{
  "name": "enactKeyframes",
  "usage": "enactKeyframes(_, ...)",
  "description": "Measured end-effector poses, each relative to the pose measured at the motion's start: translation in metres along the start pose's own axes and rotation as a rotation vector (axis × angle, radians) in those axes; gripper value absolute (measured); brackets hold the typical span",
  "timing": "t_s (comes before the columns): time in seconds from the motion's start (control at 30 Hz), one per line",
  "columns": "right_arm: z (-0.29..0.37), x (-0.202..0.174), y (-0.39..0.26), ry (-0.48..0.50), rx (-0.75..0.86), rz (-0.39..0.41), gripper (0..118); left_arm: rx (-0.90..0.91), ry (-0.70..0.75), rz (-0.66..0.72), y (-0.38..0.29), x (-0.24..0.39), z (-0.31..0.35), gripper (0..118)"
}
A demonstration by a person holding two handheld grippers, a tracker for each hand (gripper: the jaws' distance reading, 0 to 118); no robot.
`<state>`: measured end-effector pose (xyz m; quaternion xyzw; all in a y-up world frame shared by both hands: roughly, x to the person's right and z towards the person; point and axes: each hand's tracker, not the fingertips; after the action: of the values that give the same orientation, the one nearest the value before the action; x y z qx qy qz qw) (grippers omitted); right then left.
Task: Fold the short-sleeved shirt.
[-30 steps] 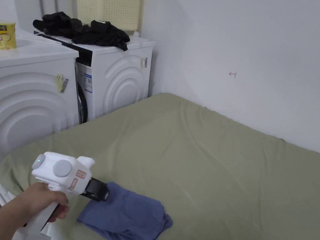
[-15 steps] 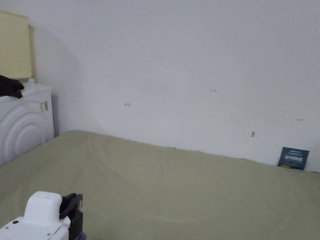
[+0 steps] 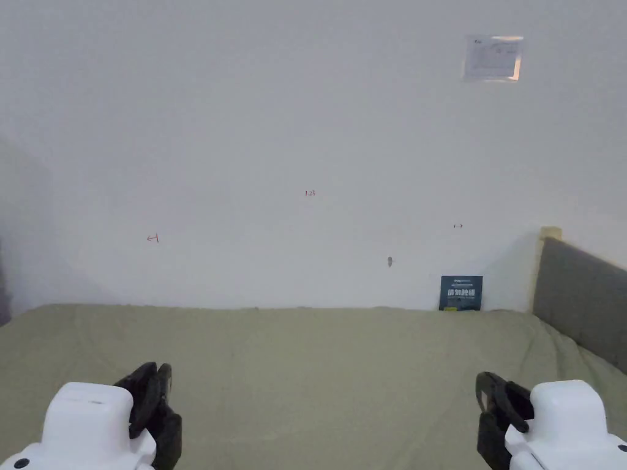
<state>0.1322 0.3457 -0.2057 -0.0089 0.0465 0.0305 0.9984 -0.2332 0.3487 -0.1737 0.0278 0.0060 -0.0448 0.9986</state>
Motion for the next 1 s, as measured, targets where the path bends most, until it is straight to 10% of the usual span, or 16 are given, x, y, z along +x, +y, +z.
enactKeyframes(0.77,0.007,-0.005,-0.01,0.053,0.0,0.025,4,-0.055,-0.014,0.022,0.005,0.005,-0.002,14)
enactKeyframes(1.0,0.006,-0.008,-0.011,0.059,-0.005,0.027,37,-0.055,-0.016,0.027,0.008,0.006,0.0,46)
